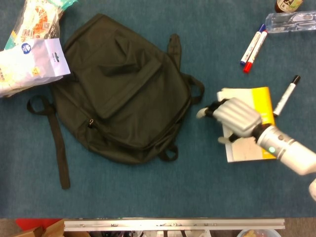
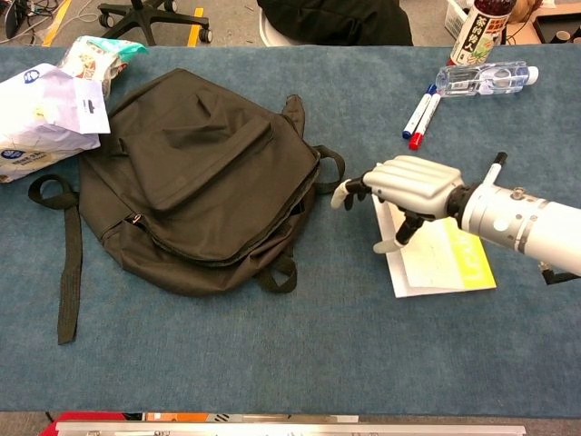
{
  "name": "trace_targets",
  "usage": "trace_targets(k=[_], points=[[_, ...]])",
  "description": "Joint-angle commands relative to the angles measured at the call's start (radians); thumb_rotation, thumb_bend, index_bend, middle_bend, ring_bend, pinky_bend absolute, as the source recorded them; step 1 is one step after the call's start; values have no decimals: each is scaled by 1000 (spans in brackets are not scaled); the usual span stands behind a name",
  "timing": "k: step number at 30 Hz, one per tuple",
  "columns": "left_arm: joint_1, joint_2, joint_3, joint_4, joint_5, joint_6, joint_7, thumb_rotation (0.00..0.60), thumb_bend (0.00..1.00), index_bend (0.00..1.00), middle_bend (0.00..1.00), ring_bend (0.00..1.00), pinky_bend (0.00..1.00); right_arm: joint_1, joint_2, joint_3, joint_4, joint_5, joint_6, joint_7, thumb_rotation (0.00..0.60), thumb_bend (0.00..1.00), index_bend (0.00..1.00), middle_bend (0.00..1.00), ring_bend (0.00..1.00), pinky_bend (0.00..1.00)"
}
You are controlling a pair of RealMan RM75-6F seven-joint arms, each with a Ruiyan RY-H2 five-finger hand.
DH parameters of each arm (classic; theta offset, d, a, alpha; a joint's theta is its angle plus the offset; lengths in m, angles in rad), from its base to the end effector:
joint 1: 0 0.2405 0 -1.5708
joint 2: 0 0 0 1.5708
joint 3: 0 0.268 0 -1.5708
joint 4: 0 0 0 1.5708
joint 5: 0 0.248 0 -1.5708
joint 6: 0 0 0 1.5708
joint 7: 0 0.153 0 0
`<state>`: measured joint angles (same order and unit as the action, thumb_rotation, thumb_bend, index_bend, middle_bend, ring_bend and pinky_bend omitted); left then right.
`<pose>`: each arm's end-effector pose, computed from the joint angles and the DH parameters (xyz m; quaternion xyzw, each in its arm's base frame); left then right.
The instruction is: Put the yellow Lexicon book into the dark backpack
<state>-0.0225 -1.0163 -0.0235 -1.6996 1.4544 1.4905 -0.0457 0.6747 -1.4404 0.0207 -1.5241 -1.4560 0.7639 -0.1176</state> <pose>-0.3459 0.1654 0.1550 -0.5643 -0.4292 -0.3663 0.6026 -0.1956 -0.3006 -0.0732 0.8409 -0.3664 0.2868 0.2765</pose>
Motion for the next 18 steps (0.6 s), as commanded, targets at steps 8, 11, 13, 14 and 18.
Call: trace_targets(k=[8, 11, 13, 14, 18], points=[[-10, -3, -1, 6, 8, -12, 0, 600, 349, 153, 127, 98, 70, -51, 76, 38, 54, 107, 71, 18, 600, 139, 275, 357, 299, 388], [-14, -4, -3, -3, 11, -13, 8, 600, 348, 153, 127, 98, 70, -67, 106, 41, 22, 62, 127, 61, 600, 140, 275, 357, 301, 388], [-16, -3, -4, -10, 12, -13, 17, 600, 349, 153, 127, 98, 70, -77, 137, 30, -7, 7, 167, 98, 600, 140, 275, 357, 296, 387], [-17, -3, -4, -14, 12, -13, 22, 600, 349, 153, 127, 98, 70, -85, 156, 20, -23, -27, 191, 114, 600, 140, 275, 357, 293, 387], [-17, -3, -2, -26, 15, -13, 39, 600, 348, 153, 127, 98, 70, -111, 228, -36, -62, -127, 243, 138, 600, 140, 275, 357, 292, 387]])
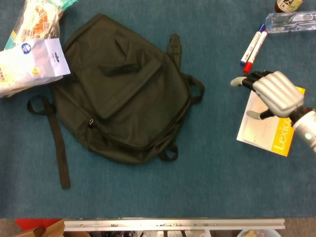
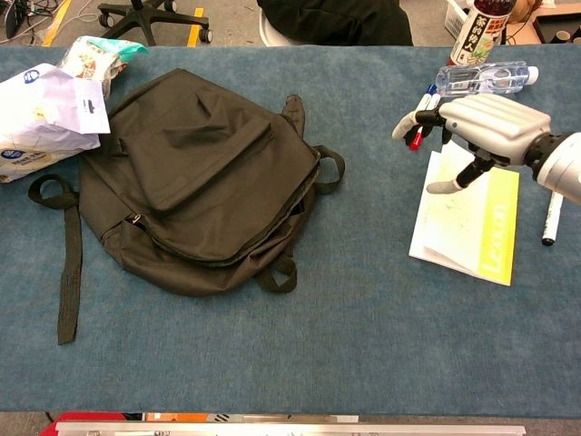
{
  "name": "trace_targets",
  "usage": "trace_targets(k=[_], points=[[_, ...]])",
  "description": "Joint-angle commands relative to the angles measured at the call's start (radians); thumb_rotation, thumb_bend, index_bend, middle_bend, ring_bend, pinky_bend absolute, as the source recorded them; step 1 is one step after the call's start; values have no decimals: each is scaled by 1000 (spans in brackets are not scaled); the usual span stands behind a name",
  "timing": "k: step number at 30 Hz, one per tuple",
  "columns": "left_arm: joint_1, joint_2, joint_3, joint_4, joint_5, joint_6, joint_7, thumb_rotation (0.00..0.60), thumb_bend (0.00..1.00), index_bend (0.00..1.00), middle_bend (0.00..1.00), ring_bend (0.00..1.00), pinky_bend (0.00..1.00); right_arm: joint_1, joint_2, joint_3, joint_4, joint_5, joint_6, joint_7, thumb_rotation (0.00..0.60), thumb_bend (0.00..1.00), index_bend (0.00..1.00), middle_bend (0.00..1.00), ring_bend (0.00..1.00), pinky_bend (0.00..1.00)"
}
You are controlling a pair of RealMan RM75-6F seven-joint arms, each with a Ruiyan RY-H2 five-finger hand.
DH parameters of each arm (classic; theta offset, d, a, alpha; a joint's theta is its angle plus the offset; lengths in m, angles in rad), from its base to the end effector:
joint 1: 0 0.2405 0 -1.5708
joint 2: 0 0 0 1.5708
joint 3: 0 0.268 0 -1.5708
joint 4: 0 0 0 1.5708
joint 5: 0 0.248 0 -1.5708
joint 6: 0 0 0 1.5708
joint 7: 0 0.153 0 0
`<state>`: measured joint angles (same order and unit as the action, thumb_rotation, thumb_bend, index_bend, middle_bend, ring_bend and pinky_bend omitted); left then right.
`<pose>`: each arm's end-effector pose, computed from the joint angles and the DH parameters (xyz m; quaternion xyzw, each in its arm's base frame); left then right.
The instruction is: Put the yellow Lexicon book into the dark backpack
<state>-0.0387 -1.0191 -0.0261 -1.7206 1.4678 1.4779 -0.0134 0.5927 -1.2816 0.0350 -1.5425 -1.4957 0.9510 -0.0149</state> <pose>-0.3367 0.1715 0.1492 -0.5768 -0.4230 -0.3677 0.5942 -0.2307 -0.3192 0.0042 0.7870 -0.3650 0.3411 0.3620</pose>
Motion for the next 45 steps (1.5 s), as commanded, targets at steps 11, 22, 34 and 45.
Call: trace_targets(k=[11, 22, 34, 45], points=[[-6, -3, 9, -37, 10, -9, 46, 600, 349, 153, 127, 98, 70, -130, 181, -191, 57, -220, 148, -14, 600, 64, 275, 357, 288, 387], [-5, -2, 21, -50, 19, -13, 44, 600, 348, 153, 128, 98, 70, -158, 69, -191, 223, -225, 136, -123, 600, 0, 273, 334, 214, 325], [2, 8, 29, -48, 19, -14, 23, 600, 348, 153, 127, 103, 70, -170, -73, -201, 389, -292, 191, -150, 600, 0, 199, 281, 146, 216], [2, 13, 33, -49, 21, -17, 8, 600, 348, 153, 128, 103, 70, -160, -118, -207, 417, -304, 182, -153, 600, 0, 163, 277, 145, 211]])
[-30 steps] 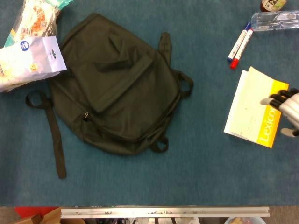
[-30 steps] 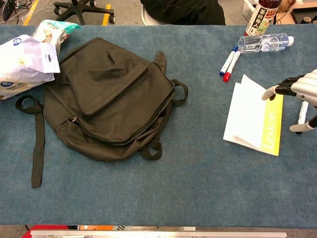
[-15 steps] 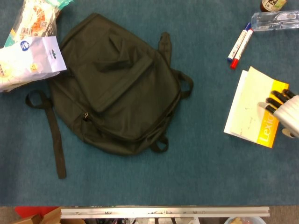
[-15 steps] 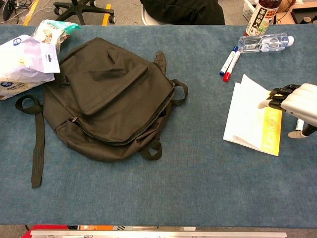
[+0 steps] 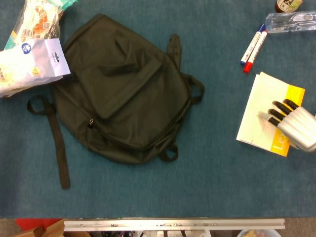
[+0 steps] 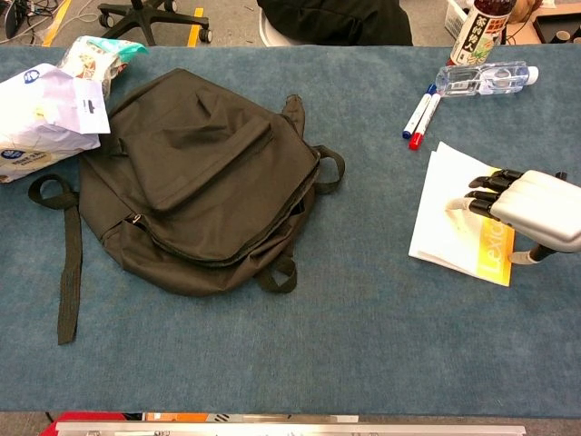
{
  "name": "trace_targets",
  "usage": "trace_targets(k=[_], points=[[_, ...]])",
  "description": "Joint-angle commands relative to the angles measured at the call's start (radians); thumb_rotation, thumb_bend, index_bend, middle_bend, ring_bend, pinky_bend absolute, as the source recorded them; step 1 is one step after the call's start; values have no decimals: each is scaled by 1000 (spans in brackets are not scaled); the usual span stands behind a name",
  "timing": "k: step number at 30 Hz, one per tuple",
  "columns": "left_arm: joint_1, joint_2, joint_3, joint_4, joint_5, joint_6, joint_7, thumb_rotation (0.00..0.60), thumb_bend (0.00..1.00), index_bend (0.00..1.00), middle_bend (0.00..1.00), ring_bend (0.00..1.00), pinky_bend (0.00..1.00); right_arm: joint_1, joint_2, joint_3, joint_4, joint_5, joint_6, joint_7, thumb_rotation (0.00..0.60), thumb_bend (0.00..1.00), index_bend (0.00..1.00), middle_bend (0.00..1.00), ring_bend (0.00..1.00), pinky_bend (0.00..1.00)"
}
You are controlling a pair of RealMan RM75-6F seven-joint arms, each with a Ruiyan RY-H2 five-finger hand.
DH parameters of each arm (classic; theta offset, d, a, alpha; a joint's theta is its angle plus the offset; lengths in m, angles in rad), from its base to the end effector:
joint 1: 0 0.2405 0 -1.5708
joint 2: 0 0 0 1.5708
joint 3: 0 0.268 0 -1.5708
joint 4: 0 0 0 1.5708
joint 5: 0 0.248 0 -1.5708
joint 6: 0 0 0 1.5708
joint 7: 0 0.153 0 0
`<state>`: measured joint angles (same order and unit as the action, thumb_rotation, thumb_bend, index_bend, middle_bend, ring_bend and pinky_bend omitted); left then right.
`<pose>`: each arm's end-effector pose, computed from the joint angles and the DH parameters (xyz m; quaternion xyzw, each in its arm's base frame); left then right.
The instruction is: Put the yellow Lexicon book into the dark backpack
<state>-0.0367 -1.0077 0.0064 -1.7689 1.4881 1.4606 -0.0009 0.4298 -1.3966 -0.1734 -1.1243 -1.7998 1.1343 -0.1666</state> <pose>-0.3277 0.1620 0.1398 -0.5870 -0.4414 -0.3614 0.5745 -0.3508 -0.2510 -0.0043 0.8793 -0.1735 0.2102 0.3905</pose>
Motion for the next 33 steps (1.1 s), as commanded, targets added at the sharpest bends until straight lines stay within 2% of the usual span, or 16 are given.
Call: trace_targets(k=[1, 12, 22, 33], points=[[0, 3, 1, -1, 2, 0, -8, 600, 348, 153, 128, 103, 70, 4, -5, 2, -3, -1, -2, -3, 600, 0, 161, 277, 145, 211], [6, 10, 6, -1, 9, 4, -26, 600, 349, 153, 127, 103, 70, 9, 33, -9, -44, 5, -18, -26, 600, 0, 133, 274, 145, 211], [13, 14, 9, -4, 12, 13, -41, 600, 349, 153, 127, 103, 70, 13, -5, -6, -12, -2, -14, -39, 600, 0, 131, 273, 145, 211], [11, 16, 5, 6, 10, 12, -58, 600, 349, 153, 128, 103, 70, 43, -90, 50, -16, 1, 23, -9, 600, 0, 131, 273, 145, 212]])
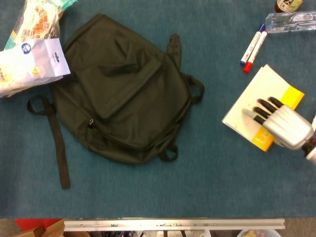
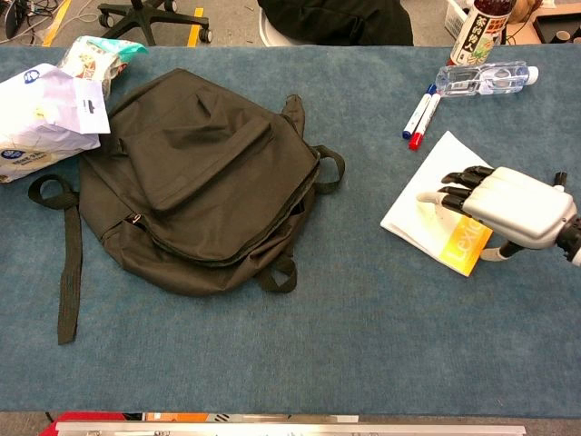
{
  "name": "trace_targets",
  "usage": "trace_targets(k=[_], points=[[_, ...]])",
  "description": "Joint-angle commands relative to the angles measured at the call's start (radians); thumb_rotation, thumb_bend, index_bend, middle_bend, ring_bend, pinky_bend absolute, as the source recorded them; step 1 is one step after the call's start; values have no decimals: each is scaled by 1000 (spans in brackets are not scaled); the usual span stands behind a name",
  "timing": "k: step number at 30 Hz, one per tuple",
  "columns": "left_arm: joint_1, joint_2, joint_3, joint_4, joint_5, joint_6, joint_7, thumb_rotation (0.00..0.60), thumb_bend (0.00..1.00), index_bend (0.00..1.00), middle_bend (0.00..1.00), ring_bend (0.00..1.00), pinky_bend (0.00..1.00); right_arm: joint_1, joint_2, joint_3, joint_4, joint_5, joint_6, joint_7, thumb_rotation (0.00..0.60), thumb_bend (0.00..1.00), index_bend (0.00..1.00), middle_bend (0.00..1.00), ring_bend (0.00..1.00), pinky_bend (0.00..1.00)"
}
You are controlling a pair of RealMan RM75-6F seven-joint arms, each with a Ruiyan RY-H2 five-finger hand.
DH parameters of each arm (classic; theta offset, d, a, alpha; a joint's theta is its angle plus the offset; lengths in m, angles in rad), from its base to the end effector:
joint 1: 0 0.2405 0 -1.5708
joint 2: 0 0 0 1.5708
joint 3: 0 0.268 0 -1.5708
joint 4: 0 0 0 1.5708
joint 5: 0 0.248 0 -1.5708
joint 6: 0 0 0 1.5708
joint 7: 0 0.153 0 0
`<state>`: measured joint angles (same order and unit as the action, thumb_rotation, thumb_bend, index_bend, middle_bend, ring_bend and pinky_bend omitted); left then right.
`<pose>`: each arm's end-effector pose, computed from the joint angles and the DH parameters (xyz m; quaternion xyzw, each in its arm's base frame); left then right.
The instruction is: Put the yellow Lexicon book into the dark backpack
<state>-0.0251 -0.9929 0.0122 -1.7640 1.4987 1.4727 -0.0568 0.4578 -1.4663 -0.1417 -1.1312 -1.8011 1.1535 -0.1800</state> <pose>-0.3305 0.1570 0.1457 -0.5773 -0.4514 -0.3720 0.5698 -0.3188 -0.2611 -0.0295 0.8717 -0.1667 0.2576 0.3821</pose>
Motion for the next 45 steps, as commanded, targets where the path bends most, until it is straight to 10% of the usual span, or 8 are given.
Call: trace_targets(k=[1, 9, 17, 45], points=[[0, 2, -1, 1, 0, 0, -4, 600, 349, 153, 128, 103, 70, 23, -32, 31, -16, 5, 4, 4, 600, 0, 131, 273, 145, 212], [2, 12, -4, 2, 0, 8, -8, 600, 348, 153, 128, 103, 70, 71, -79, 107, -98, 61, -29, -29, 600, 0, 131, 273, 145, 213], [11, 14, -1, 7, -6, 13, -11, 600, 349, 153, 128, 103, 70, 48, 53, 57, -162, 44, -1, -23, 600, 0, 131, 314, 156, 267], [15, 4, 2, -6, -18, 5, 13, 600, 349, 153, 128, 103, 70, 115, 70, 95, -14, 235, -273, -47, 600, 0, 137, 322, 166, 295]])
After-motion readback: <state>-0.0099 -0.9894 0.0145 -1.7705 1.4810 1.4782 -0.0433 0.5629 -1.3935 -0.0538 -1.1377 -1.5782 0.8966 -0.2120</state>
